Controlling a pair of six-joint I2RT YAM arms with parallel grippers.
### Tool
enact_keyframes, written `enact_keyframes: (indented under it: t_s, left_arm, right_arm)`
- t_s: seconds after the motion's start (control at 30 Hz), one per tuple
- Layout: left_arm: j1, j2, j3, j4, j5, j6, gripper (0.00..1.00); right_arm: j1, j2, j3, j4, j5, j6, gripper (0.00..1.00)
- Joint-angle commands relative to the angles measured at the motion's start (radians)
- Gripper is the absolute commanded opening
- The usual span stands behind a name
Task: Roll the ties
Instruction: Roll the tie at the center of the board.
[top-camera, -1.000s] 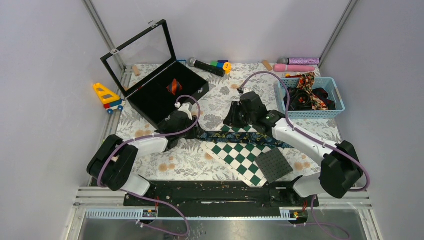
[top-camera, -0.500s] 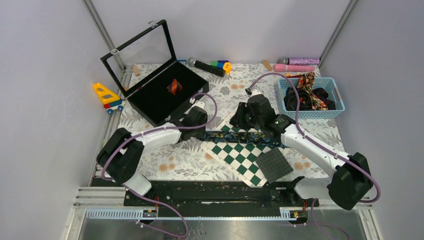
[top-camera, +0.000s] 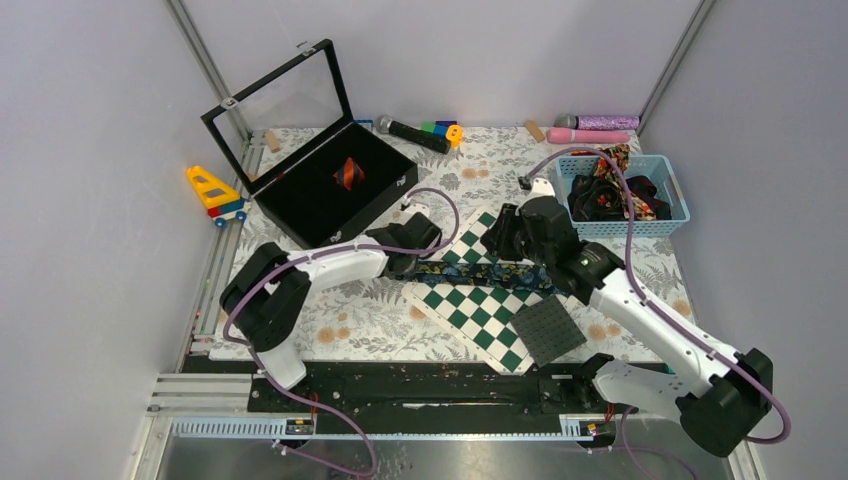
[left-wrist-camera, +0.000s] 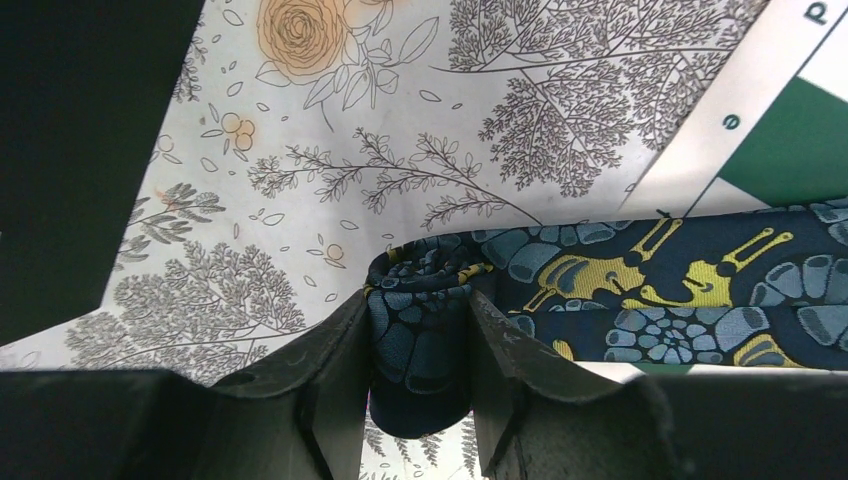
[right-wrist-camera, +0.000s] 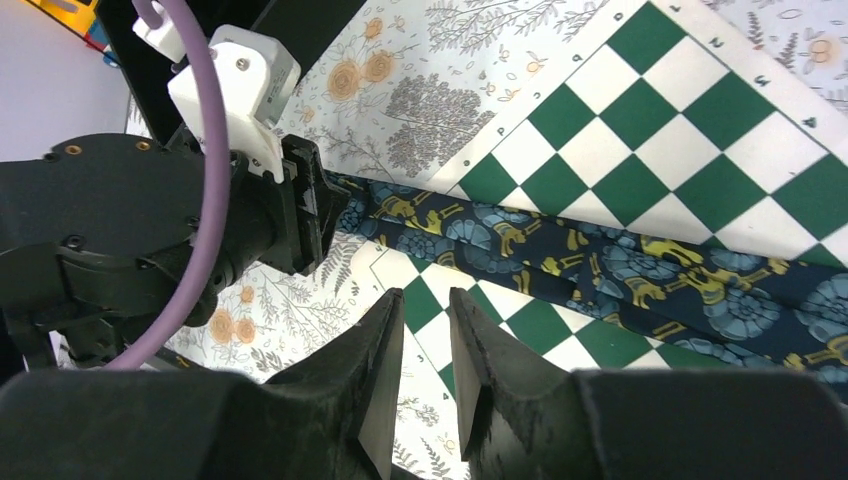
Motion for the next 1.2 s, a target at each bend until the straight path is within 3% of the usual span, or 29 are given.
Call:
enact_keyframes:
  t_s: [0.0, 0.63, 1.17]
  left_arm:
    - [-0.028, 0.044, 0.068, -0.096, -0.136, 0.024, 0.37]
    - [-0.144, 0.236, 0.239, -0.232, -0.36, 0.069, 0.38]
    - [-0.214, 0.34, 0.337, -0.305, -0.381, 0.049, 0.41]
  right_arm:
    - [-0.011, -0.077, -0.016, -0.042, 0.077, -0.025, 0.31]
    - [-0.016, -0.209, 0.001, -0.151, 0.159, -0.033, 0.33]
    - [-0.017, -0.239, 0.044, -0.185, 0.162, -0.042, 0.34]
